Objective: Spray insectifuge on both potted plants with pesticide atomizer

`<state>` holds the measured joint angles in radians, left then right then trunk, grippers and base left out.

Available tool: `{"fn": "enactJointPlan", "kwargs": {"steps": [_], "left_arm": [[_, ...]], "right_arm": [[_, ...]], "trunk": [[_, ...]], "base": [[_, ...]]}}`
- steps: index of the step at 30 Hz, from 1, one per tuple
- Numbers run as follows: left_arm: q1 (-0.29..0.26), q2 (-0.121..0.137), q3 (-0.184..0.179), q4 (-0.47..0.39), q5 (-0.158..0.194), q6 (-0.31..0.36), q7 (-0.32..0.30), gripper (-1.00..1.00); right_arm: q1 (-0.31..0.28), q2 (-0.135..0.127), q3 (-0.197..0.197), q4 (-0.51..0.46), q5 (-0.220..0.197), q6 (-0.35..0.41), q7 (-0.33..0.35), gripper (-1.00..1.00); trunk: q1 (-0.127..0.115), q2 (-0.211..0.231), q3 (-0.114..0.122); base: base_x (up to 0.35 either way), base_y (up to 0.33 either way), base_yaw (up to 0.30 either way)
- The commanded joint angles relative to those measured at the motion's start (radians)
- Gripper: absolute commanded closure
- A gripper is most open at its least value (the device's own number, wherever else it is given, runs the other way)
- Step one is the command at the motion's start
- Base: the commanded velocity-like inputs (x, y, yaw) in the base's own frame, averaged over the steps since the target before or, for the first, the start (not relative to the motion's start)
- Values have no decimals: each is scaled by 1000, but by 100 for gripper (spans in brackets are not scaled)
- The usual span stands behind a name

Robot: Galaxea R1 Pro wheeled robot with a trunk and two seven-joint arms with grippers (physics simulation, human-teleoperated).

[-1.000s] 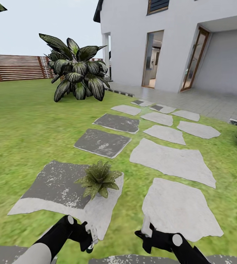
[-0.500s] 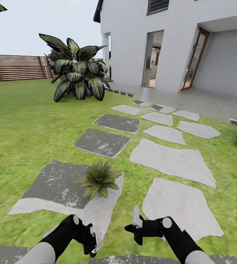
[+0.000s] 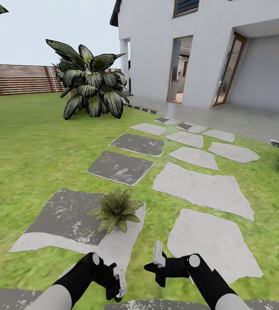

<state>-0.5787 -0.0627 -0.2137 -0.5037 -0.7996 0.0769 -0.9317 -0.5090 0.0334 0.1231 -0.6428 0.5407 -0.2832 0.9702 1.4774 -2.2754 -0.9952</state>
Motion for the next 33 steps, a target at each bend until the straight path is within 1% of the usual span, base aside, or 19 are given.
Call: {"fn": "enactJointPlan", "kwargs": {"steps": [1, 13, 21, 27, 33], "left_arm": [[-1, -5, -1, -1, -2, 4, -4, 100], [-1, -51, 2, -6, 0, 1, 0, 100], [-1, -69, 2, -10, 0, 1, 9, 100], [-1, -77, 2, -10, 0, 1, 15, 100], [0, -87, 3, -10, 2, 0, 40, 100]], "right_arm": [[0, 0, -1, -1, 8, -5, 1, 100], [0, 0, -1, -2, 8, -5, 1, 100], [0, 0, -1, -2, 8, -5, 1, 100], [0, 1, -2, -2, 8, -5, 1, 100], [0, 1, -2, -2, 8, -5, 1, 100]], "trunk": [[0, 0, -1], [0, 0, -1], [0, 0, -1], [0, 0, -1], [0, 0, -1]], "base": [[0, 0, 0], [0, 0, 0], [0, 0, 0], [0, 0, 0], [0, 0, 0]]}}
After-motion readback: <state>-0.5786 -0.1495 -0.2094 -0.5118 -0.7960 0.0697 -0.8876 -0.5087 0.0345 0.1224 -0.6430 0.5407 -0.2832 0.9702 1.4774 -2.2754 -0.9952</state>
